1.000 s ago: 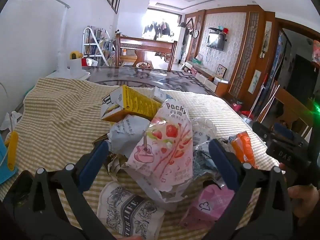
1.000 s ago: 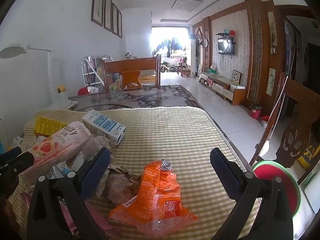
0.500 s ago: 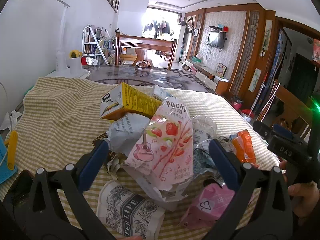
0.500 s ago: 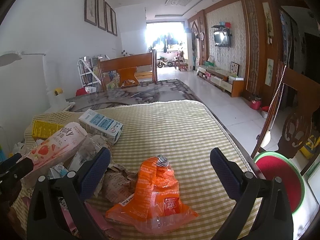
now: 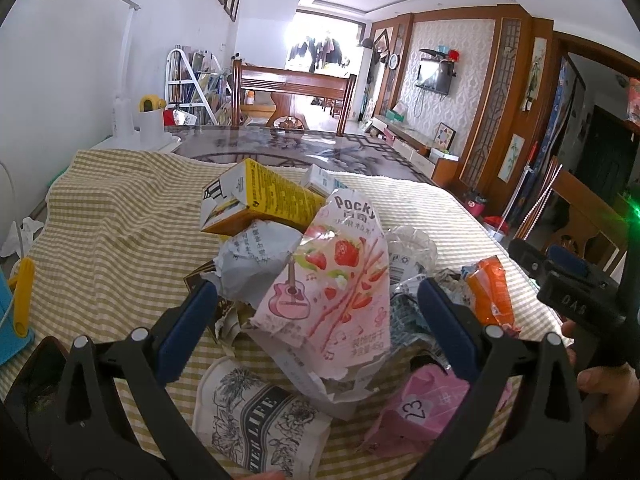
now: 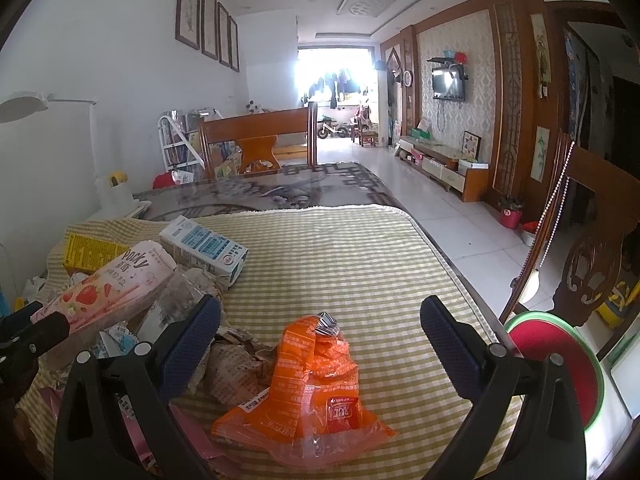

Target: Collect trash

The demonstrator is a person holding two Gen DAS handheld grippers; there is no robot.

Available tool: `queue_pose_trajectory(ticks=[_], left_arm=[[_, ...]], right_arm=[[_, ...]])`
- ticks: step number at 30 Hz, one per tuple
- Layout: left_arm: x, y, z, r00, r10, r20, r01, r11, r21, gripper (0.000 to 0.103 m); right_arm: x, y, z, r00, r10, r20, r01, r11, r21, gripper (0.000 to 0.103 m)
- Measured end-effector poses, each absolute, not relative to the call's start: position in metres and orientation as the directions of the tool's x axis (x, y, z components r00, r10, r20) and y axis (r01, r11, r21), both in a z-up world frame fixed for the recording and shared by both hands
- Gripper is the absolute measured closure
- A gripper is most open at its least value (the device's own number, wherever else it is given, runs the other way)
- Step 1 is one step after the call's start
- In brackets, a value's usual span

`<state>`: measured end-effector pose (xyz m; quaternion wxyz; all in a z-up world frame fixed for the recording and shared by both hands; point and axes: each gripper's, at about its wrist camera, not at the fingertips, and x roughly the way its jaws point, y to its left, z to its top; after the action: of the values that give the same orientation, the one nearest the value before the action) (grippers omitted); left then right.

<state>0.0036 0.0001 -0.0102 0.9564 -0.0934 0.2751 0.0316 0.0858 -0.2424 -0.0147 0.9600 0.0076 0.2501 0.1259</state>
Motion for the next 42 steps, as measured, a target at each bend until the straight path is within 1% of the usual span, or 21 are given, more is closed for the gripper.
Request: queue_pose_trajectory(ticks=[34,42], left_arm=[[0.0051,-0.0006,-0.0157,0.836,0.006,-0.548,-0.117,0.979,-0.167,0.005],[0.0074,0.0069,-0.0174,0.822,-0.011,-0.570,-0.115,0.976,-0.185,0.005]], right_arm=[[0.0881,-0.2414,-0.0194,0.833,0.245,-0.496,-0.239,0.968,0.078,0.007],[0.0898,-0.2424,-0.0209,0.834,0.242,-0.496,-0.232,0.969,0.083,0.007]])
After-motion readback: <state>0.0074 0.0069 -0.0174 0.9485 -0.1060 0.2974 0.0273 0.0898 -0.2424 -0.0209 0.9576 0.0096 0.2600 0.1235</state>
